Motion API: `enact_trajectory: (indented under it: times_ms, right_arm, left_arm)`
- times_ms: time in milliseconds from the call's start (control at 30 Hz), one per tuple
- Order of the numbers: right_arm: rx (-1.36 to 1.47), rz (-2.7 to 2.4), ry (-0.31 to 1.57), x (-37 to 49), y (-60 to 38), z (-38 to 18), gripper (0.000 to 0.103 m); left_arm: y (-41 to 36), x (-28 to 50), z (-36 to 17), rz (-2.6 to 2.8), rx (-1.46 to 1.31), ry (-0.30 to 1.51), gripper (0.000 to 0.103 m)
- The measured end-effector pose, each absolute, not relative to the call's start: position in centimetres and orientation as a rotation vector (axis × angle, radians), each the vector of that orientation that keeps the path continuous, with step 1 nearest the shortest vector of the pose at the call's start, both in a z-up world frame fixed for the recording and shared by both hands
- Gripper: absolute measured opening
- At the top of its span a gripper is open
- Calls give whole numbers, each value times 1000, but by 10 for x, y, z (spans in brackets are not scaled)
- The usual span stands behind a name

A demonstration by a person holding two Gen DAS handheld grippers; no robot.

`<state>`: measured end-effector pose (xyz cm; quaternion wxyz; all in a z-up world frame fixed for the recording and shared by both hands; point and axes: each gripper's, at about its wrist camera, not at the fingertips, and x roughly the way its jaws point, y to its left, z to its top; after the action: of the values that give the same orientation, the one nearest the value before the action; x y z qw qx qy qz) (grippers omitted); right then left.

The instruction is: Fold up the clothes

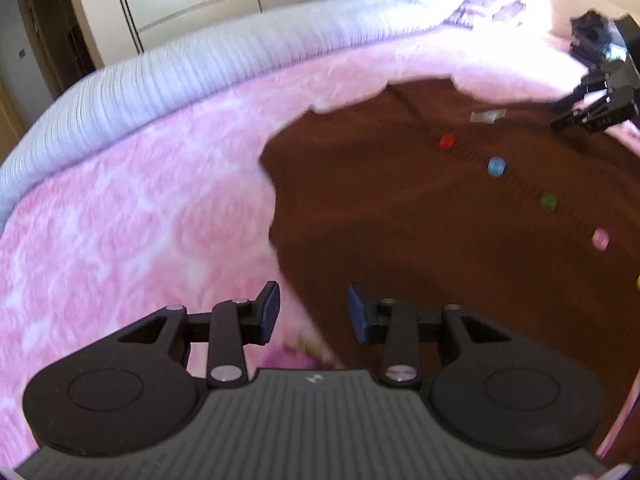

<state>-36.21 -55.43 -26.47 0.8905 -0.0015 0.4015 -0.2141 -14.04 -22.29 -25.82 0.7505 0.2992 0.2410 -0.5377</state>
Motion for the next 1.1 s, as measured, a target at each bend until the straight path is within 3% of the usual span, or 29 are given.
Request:
enact_trajectory:
  times_ms: [133,333,667,867,1100]
  right_arm:
    - [13,-420,779,-368,-551,-253,42]
    - [79,-450,865,-369,-588,-286,42]
    - [116,-524,777,-386,-610,-248,41]
    - [127,-384,728,-312,-627,-243,41]
    - [105,-328,894,-195,-651,-289,41]
  left_arm:
    - [-250,-139,-251,-1198,658,507,34]
    - [-305,-143,-284,-1284,745,603,33]
    - [-338,-139,-280,-1300,797,529,34]
    - [-383,-90,-279,-1244,768,507,34]
    - [-454,-48,-313,-1294,768,565,33]
